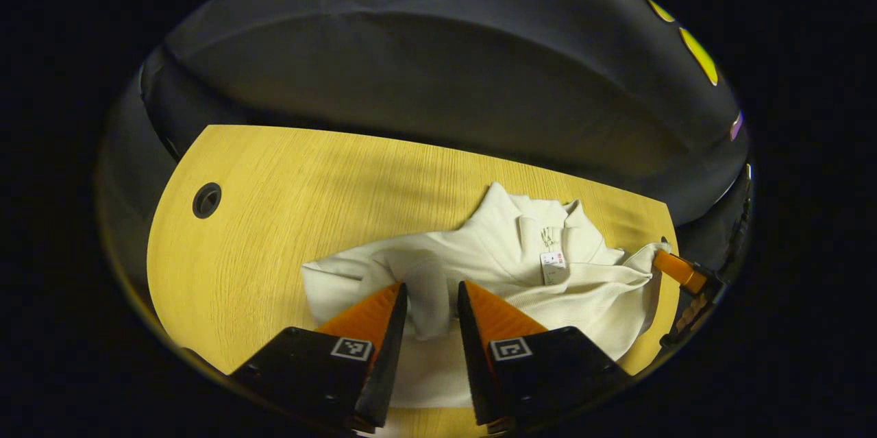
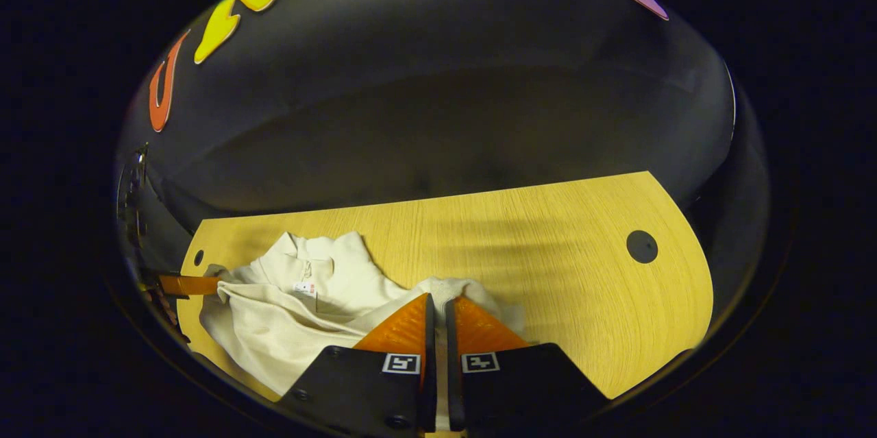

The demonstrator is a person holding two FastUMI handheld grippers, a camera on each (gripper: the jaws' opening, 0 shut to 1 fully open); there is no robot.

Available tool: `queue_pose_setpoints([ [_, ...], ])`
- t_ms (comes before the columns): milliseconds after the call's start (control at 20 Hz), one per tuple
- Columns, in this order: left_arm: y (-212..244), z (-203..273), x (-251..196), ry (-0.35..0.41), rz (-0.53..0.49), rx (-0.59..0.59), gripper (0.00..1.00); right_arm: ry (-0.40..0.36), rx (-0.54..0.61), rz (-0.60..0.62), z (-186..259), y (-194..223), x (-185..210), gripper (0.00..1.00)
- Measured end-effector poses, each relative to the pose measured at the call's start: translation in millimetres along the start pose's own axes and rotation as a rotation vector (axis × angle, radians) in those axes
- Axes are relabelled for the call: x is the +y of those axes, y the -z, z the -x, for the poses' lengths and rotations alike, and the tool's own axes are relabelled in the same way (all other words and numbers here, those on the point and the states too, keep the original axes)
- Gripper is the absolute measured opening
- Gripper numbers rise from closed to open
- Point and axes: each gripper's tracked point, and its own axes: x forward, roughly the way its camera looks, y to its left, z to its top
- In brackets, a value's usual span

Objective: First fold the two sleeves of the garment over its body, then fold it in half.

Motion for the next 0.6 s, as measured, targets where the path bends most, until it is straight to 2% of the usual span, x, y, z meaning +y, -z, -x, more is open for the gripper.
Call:
queue_pose_setpoints([
  [50, -1.7, 3.9, -4.5, 0.011, 0.003, -0.01, 0.6, -0.02, -0.009, -0.002, 5.0, -4.3, 5.4, 0.05],
  [100, -2.8, 7.0, -5.9, 0.016, 0.003, -0.016, 0.62, -0.027, -0.015, 0.003, 13.8, -9.1, 4.3, 0.11],
  [150, -2.5, 9.3, -8.1, 0.026, 0.002, -0.02, 0.76, -0.022, -0.025, 0.01, 20.5, -16.1, 4.4, 0.17],
  [250, -6.1, 18.1, -6.6, 0.014, -0.004, -0.037, 0.94, -0.029, -0.046, 0.025, 33.7, -21.7, 9.0, 0.18],
  [300, -8.8, 24.3, -5.9, 0.008, -0.008, -0.054, 0.89, -0.04, -0.055, 0.039, 40.5, -23.4, 14.9, 0.19],
  [350, -10.7, 32.4, -6.9, 0.007, -0.01, -0.068, 0.89, -0.037, -0.071, 0.059, 50.2, -26.5, 16.2, 0.23],
  [400, -11.3, 44.4, -10.7, 0.013, -0.018, -0.08, 0.89, -0.023, -0.095, 0.076, 63.1, -34.0, 19.3, 0.31],
  [600, -21.7, 114.0, -21.2, 0.007, -0.053, -0.177, 0.91, -0.025, -0.18, 0.117, 136.0, -58.1, 39.3, 0.39],
])
